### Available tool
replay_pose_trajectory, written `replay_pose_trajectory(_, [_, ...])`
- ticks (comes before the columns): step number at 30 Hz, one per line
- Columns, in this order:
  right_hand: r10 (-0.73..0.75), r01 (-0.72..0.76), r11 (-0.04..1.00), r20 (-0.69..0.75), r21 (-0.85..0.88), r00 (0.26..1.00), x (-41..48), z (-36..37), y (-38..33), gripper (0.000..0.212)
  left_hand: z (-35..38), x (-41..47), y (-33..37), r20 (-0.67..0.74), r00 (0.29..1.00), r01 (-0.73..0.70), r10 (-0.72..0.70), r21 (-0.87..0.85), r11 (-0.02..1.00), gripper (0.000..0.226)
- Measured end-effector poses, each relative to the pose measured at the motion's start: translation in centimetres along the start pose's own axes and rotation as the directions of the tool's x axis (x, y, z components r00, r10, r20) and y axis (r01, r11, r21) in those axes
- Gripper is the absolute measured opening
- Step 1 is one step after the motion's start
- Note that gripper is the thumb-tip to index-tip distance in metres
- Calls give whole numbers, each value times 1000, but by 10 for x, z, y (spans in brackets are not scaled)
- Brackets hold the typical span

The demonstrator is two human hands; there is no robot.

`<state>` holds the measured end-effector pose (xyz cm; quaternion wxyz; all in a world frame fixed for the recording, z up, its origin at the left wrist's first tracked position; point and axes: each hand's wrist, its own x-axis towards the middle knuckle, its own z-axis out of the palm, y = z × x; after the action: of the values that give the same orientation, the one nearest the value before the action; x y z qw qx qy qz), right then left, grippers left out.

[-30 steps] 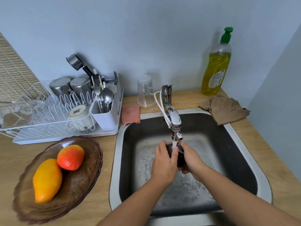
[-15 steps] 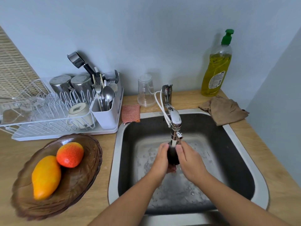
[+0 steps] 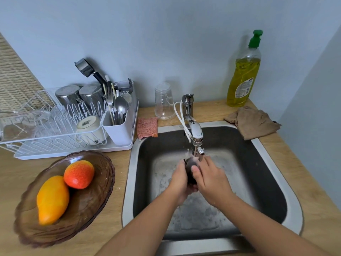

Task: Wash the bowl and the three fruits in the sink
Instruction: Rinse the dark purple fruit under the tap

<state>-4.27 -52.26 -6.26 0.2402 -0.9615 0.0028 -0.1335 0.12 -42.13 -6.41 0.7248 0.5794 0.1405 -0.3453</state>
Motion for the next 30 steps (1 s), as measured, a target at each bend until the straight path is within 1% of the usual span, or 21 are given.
replay_pose_trajectory(2, [39, -37, 995, -22, 92, 999, -4, 3, 6, 50, 1, -1, 1, 35, 997, 62, -62, -12, 998, 56])
replay_pose_trajectory(4, [163, -152, 960, -29, 236, 986, -2, 0, 5, 30, 1, -5, -1, 50, 992, 111, -112, 29, 993, 48])
replay_pose_trajectory(5, [233, -229, 924, 23, 308, 972, 3, -3, 5, 25, 0, -6, -1, 56, 989, 132, -136, 69, 989, 47])
replay_pose_trajectory(8, [358, -417, 782, 212, 464, 909, 19, -10, 5, 47, -3, -10, 3, 64, 978, 182, -196, 183, 966, 49])
replay_pose_trajectory(10, [436, -526, 678, 295, 513, 850, 25, -10, 8, 46, -2, -7, 4, -10, 987, 160, -162, 238, 958, 51])
replay_pose_trajectory(12, [564, -677, 503, 389, 537, 728, 30, -10, 12, 38, 5, -5, 2, -106, 994, 62, -24, 367, 928, 56])
replay_pose_trajectory(14, [634, -764, 313, 475, 564, 610, 35, -13, 13, 38, 11, -4, -6, -120, 975, -84, 186, 577, 813, 53])
replay_pose_trajectory(15, [636, -790, 265, 516, 553, 574, 36, -15, 14, 39, 10, -2, -13, -81, 946, -192, 312, 636, 747, 47])
replay_pose_trajectory(17, [603, -831, 238, 593, 503, 533, 37, -17, 14, 43, 4, -2, -22, -28, 881, -354, 473, 625, 696, 41])
replay_pose_trajectory(19, [565, -842, 285, 629, 457, 533, 36, -17, 11, 48, 1, 2, -24, 28, 830, -445, 557, 635, 632, 37])
replay_pose_trajectory(20, [552, -821, 369, 607, 437, 571, 34, -17, 8, 49, 1, 3, -23, 45, 829, -452, 557, 642, 620, 33])
replay_pose_trajectory(21, [533, -765, 501, 551, 405, 642, 32, -15, 6, 47, 1, 6, -22, 25, 843, -434, 538, 623, 651, 30])
replay_pose_trajectory(22, [496, -668, 654, 466, 356, 733, 29, -14, 2, 42, 1, 9, -18, -30, 868, -392, 495, 569, 722, 32])
replay_pose_trajectory(23, [429, -540, 787, 365, 297, 826, 24, -11, 0, 37, 1, 10, -13, -104, 905, -313, 411, 490, 813, 39])
replay_pose_trajectory(24, [349, -415, 878, 273, 239, 897, 20, -10, -3, 33, 1, 10, -7, -161, 945, -203, 285, 395, 896, 46])
replay_pose_trajectory(25, [282, -324, 924, 211, 202, 936, 15, -8, -4, 31, 0, 8, -1, -182, 971, -94, 154, 302, 949, 52])
replay_pose_trajectory(26, [237, -269, 945, 177, 189, 955, 13, -9, -5, 28, 1, 5, 4, -172, 983, -18, 66, 266, 964, 53])
replay_pose_trajectory(27, [235, -267, 944, 175, 196, 956, 14, -8, -4, 24, 2, 2, 7, -159, 987, 19, 27, 282, 959, 52])
replay_pose_trajectory(28, [260, -302, 921, 192, 244, 947, 15, -11, -3, 20, 5, -1, 7, -164, 985, 7, 51, 340, 941, 51])
replay_pose_trajectory(29, [294, -354, 886, 229, 300, 928, 19, -13, -3, 21, 7, -3, 6, -177, 975, -46, 133, 426, 904, 48])
replay_pose_trajectory(30, [320, -402, 846, 269, 352, 909, 23, -16, -4, 27, 7, -1, 2, -179, 947, -139, 267, 522, 842, 45])
